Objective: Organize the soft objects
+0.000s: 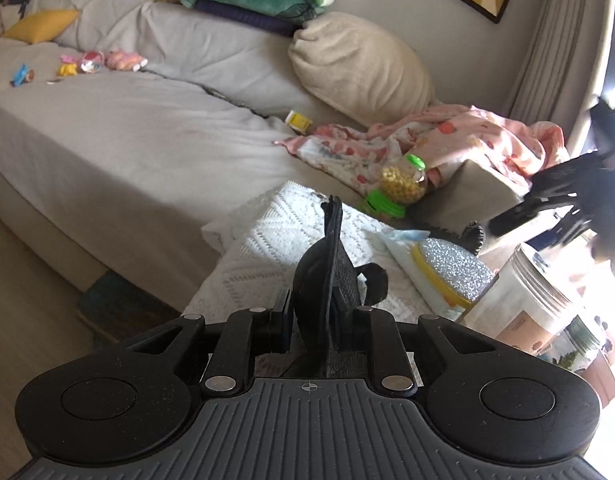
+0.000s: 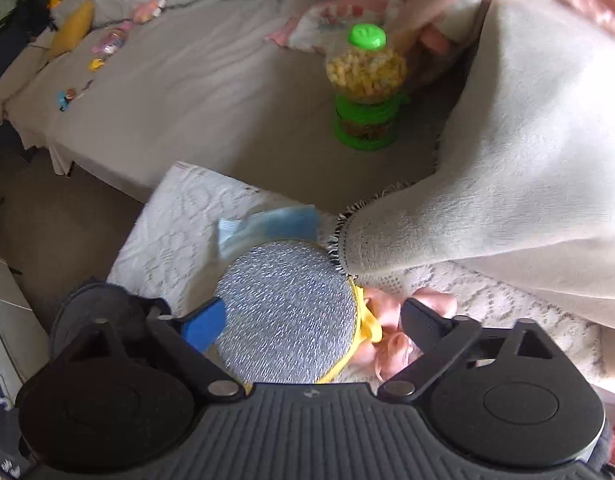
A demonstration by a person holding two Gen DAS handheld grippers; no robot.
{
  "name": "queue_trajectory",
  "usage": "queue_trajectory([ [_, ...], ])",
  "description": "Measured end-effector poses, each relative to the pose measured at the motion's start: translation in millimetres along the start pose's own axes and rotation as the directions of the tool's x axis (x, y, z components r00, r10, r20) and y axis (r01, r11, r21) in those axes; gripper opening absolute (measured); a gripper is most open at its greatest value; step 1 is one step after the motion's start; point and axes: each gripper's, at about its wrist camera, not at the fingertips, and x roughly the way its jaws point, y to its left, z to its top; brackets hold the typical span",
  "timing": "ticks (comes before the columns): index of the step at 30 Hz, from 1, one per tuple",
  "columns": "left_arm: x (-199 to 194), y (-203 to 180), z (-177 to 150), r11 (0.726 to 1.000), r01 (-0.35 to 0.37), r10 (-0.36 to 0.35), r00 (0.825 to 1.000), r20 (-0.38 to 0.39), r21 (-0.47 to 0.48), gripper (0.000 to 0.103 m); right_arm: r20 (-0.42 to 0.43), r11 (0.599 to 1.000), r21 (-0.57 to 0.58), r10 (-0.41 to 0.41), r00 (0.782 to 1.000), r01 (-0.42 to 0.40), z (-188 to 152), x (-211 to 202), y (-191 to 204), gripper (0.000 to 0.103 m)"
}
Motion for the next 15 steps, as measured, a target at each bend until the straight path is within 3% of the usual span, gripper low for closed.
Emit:
queue_trajectory([
  [2,0,1,0,1.0,0.003,-0.003,1.0,0.0,-0.006,0.022,0.138,0.996,-0.085,-0.029,0.99,0.041,-16,-34,11,0.082],
  [4,1,1,0,1.0,0.006,-0.006,1.0,-0.001,-0.012,0.022,0.276,0.984,-0.172,-0.006,0.961,0.056,-44,-73,19,0.081],
  [5,1,2,0,1.0,0.007,-0.007,1.0,-0.001,-0.014,0.022,0.301,0.979,-0.2,0.014,0.953,0.049,-60,-90,19,0.077],
  [6,1,2,0,1.0,0.008,-0.008,1.0,-0.002,-0.016,0.022,0.29,0.975,-0.221,0.04,0.956,0.027,-74,-101,19,0.071],
  [8,1,3,0,1.0,0.01,-0.01,1.0,-0.002,-0.018,0.022,0.216,0.97,-0.241,0.074,0.974,-0.02,-102,-113,18,0.037],
  [13,1,3,0,1.0,0.01,-0.01,1.0,-0.001,-0.019,0.022,0.061,0.982,-0.178,0.072,0.996,-0.06,-161,-85,24,0.035],
  [15,1,3,0,1.0,0.01,-0.01,1.0,-0.001,-0.019,0.022,0.091,0.992,-0.129,0.016,0.996,-0.004,-180,-61,30,0.035],
])
